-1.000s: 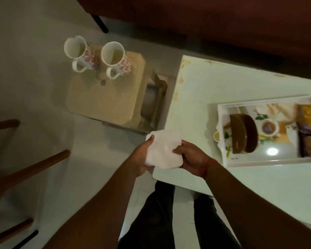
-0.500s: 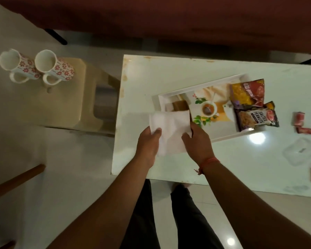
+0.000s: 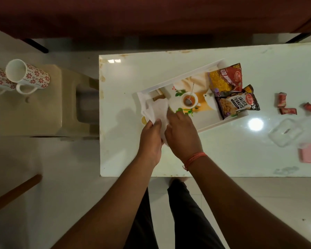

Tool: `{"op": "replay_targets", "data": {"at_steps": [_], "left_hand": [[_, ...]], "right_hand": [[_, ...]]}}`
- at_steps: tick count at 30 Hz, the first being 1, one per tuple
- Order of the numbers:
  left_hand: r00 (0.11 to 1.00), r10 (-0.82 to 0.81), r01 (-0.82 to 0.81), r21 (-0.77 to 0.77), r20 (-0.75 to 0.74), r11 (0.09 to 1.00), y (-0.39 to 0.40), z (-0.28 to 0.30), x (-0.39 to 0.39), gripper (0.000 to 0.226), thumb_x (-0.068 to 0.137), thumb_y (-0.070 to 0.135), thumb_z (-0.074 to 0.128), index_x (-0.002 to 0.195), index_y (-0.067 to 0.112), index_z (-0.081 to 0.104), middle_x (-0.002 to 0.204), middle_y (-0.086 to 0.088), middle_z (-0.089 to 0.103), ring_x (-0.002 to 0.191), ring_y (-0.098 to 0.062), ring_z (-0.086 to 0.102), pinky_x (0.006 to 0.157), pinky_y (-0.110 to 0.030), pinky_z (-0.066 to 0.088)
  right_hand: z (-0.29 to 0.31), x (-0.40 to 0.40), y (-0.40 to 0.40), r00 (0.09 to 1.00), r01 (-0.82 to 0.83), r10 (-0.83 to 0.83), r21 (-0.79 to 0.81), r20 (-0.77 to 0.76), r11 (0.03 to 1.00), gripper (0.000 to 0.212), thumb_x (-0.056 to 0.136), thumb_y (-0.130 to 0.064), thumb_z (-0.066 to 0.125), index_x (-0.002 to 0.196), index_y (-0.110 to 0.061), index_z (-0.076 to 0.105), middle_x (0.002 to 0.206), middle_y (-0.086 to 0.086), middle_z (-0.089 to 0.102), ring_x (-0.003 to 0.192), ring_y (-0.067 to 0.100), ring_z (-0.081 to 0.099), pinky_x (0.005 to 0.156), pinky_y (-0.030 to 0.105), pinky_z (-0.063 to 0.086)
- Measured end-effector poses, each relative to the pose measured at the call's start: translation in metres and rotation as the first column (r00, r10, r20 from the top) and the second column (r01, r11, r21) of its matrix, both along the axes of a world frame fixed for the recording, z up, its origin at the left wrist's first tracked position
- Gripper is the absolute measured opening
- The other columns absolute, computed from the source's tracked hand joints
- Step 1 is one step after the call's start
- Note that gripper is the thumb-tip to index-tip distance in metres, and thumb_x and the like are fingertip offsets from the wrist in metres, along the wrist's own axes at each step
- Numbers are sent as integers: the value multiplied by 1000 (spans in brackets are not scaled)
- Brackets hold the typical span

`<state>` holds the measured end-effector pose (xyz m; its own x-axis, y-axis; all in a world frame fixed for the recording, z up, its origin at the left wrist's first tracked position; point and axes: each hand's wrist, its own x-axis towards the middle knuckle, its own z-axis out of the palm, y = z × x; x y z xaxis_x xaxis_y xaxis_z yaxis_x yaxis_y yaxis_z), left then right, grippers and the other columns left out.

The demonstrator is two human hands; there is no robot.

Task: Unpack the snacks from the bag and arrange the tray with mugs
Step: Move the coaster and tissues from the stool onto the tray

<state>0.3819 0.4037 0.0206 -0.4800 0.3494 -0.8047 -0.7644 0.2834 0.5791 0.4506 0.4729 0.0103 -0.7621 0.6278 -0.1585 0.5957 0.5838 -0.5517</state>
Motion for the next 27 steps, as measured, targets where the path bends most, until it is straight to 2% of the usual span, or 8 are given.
{"op": "replay_targets", "data": {"at_steps": [3, 8, 13, 18, 21, 23, 25, 27], "left_hand": [[997, 38, -42, 64, 74, 997, 0, 5, 1, 28, 101, 23, 47, 122, 18, 65, 102, 0, 76, 96, -12, 72, 75, -23, 57], [986, 86, -97, 70, 144, 993, -8, 8, 1, 33, 102, 34, 44, 122, 17, 65, 100, -1, 77, 98, -15, 72, 81, -29, 57], [990, 97, -103, 56, 100, 993, -14, 8, -1, 38, 103, 33, 40, 127, 15, 63, 108, -4, 75, 108, -19, 69, 92, -32, 55], [1000, 4, -5, 29, 27, 1000, -14, 11, -6, 38, 94, 56, 46, 111, 29, 66, 102, 6, 76, 102, -10, 70, 93, -32, 54], [997, 63, -66, -64, -52, 996, -17, 6, -14, 27, 93, 43, 59, 114, 28, 65, 108, 2, 73, 102, -16, 70, 87, -35, 57], [986, 164, -165, -80, -11, 983, -19, 2, -22, 23, 95, 33, 59, 116, 24, 65, 109, -2, 72, 100, -20, 69, 77, -33, 58], [979, 200, -198, -57, 32, 978, -20, 1, -29, 27, 96, 29, 59, 122, 22, 62, 113, -7, 70, 103, -27, 67, 77, -39, 58], [980, 189, -190, 15, 59, 982, -20, 2, -33, 29, 94, 27, 61, 123, 22, 60, 112, -9, 71, 104, -31, 67, 85, -47, 57]], "right_hand": [[-1, -1, -10, 987, -148, 143, 78, 73, 986, 52, 89, -19, 39, 140, -12, 48, 106, 13, 63, 91, 31, 58, 75, 40, 52], [-2, -7, -20, 983, -150, 134, 120, 126, 981, 55, 92, -16, 54, 145, -10, 41, 113, 14, 64, 98, 31, 61, 78, 40, 53], [0, -11, -22, 981, -139, 118, 130, 152, 982, 55, 93, -23, 39, 146, -8, 38, 113, 15, 61, 97, 32, 60, 76, 41, 51], [-2, -13, -26, 961, -240, 213, 154, 174, 958, 52, 92, -18, 52, 142, -10, 43, 111, 12, 61, 94, 28, 59, 77, 39, 51], [0, -10, -27, 939, -337, 329, 77, 97, 938, 45, 92, -23, 53, 137, -16, 53, 112, 9, 61, 95, 24, 55, 82, 36, 51], [4, -4, -22, 977, -211, 207, -95, -53, 973, 41, 91, -30, 54, 130, -20, 59, 110, 5, 58, 97, 20, 54, 85, 34, 49], [7, 3, -17, 979, 68, -111, -238, -170, 969, 37, 90, -33, 58, 125, -20, 59, 111, 3, 53, 99, 18, 53, 86, 33, 49], [9, 4, -12, 931, 279, -348, -395, -112, 875, 39, 91, -35, 62, 126, -17, 55, 118, 1, 52, 102, 15, 55, 85, 29, 49]]}}
